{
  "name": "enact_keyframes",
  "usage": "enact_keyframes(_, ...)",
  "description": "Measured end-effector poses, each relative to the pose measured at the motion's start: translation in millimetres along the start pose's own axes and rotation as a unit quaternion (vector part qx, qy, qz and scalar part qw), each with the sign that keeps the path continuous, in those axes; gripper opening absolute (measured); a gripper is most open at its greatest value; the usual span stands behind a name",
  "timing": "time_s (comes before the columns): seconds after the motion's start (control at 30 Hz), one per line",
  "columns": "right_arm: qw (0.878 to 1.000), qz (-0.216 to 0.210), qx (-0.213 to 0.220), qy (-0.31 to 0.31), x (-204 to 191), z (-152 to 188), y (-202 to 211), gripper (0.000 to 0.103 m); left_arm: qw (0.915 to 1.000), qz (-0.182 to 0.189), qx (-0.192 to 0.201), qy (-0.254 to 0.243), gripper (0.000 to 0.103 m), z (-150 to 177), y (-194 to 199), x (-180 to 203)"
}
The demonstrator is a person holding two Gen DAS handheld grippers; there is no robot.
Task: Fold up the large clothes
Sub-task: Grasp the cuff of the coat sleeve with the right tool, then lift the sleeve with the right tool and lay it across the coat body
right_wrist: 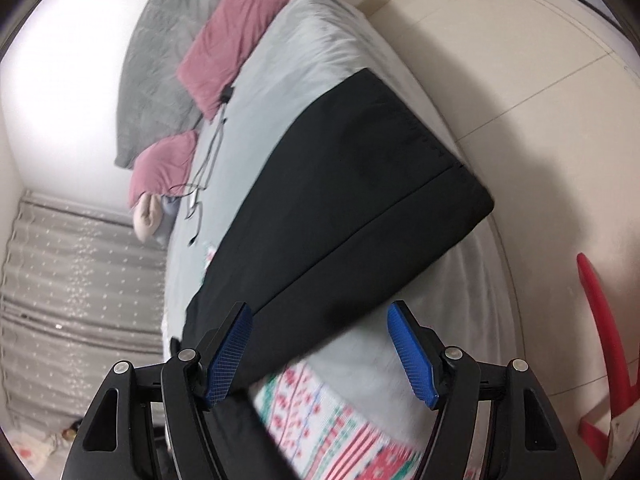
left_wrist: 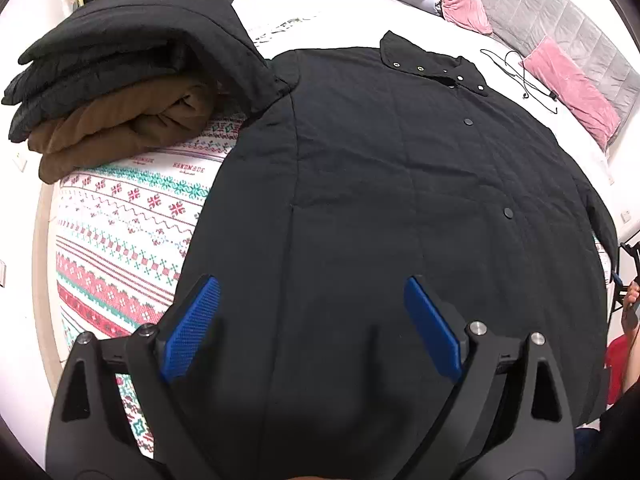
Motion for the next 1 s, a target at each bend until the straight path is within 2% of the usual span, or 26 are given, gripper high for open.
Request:
enact_keyframes(0.1,1.0,0.004,0.007,-0.016,7.6,-11.8,-7.4,0.067,1.0,-0.005,0.003,-0.001,0.094,-3.5,-3.2,0.0)
enact_keyframes(0.2,1.0,0.011,0.014,-0.02,7.6,-18.4,-11.5,0.054,1.0,-0.005,0.001,0.003,0.094,-5.9,-7.4,-0.7)
enact_keyframes(0.3,0.998,0.048,0.032,-0.001,3.9,-21.7,-9.9,0.032,1.0,-0.005,0.0,0.003,0.094,-8.3,-10.4,1.0)
enact_keyframes(0.33,0.997,0.057,0.044,0.008,1.4,-23.2,-6.0,0.021,1.0,-0.007,0.0,0.003,0.094,-9.1,-10.9,0.8)
enact_keyframes(0.37,0.997,0.059,0.055,0.016,-2.5,-23.1,-1.6,0.015,1.0,-0.008,0.0,0.002,0.094,-9.4,-10.9,0.8)
enact_keyframes(0.4,0.995,0.062,0.069,0.026,-9.7,-25.1,4.1,0.013,1.0,-0.009,0.001,0.002,0.094,-9.9,-10.7,0.3)
enact_keyframes(0.53,0.98,0.095,0.144,0.097,-51.1,-28.5,35.0,0.008,0.9999,-0.009,0.002,0.011,0.094,-12.4,-9.3,-6.4)
enact_keyframes(0.6,0.974,0.115,0.158,0.113,-59.7,-28.5,37.9,0.007,0.9998,-0.009,0.004,0.016,0.094,-13.3,-8.2,-11.4)
enact_keyframes(0.7,0.969,0.161,0.145,0.116,-48.8,-29.9,20.0,0.007,0.9997,-0.013,0.003,0.018,0.094,-12.7,-8.1,-16.2)
enact_keyframes(0.77,0.973,0.158,0.136,0.096,-37.5,-30.1,13.3,0.007,0.9997,-0.013,0.001,0.019,0.094,-12.5,-8.0,-18.2)
enact_keyframes(0.83,0.975,0.136,0.149,0.093,-43.1,-30.3,21.9,0.007,0.9997,-0.009,0.002,0.024,0.094,-13.8,-6.4,-19.7)
enact_keyframes(1.0,0.962,0.134,0.193,0.137,-81.7,-21.1,40.4,0.007,0.9994,0.001,0.005,0.035,0.094,-16.7,-1.7,-23.0)
Point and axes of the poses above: each gripper's, at about its wrist camera, not at the fingertips, and y roughly against the way its jaws point, x to its right, z to its underside, the point moved 6 cm from there along -y, roughly the way its jaws point, and after that the axes turned 9 degrees about -x, right-handed, at the moved point
